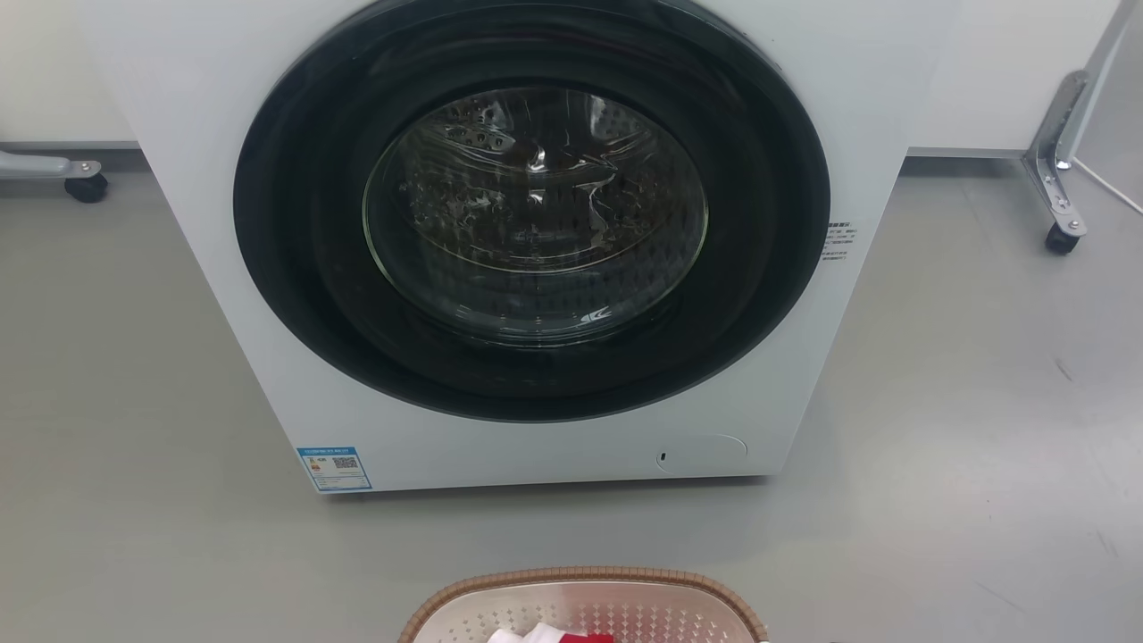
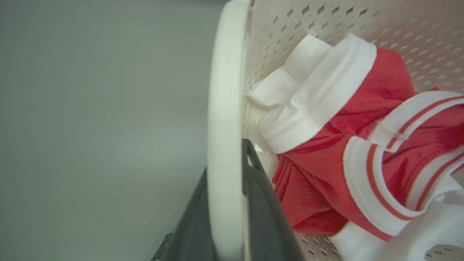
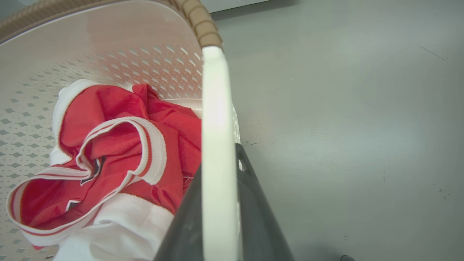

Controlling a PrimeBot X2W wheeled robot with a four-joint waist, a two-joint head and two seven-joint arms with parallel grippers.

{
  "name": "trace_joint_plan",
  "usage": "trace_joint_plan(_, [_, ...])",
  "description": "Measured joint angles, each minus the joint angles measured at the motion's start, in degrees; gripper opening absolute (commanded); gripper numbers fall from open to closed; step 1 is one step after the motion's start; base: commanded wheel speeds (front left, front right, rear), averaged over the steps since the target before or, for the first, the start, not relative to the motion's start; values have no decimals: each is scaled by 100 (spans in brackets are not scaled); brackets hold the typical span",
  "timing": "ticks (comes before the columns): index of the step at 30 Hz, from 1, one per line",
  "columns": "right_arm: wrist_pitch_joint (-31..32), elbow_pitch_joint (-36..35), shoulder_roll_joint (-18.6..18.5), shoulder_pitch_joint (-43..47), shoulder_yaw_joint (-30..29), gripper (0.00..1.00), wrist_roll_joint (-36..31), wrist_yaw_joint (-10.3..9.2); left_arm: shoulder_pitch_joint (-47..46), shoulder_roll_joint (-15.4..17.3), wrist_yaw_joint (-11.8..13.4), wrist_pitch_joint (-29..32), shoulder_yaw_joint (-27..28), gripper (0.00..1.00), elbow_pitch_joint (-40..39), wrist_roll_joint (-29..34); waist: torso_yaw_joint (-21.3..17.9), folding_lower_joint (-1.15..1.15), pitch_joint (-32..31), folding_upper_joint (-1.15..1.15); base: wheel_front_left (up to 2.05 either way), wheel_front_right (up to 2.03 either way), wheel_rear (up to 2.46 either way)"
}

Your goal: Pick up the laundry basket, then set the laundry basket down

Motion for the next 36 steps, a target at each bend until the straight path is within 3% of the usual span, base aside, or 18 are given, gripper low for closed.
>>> trace_joint_plan(36, [-183,157,1,-182,444,0,489,0,-13,-2,3,-75,-156,0,68,-122,-64,0,168,0,0,0,0])
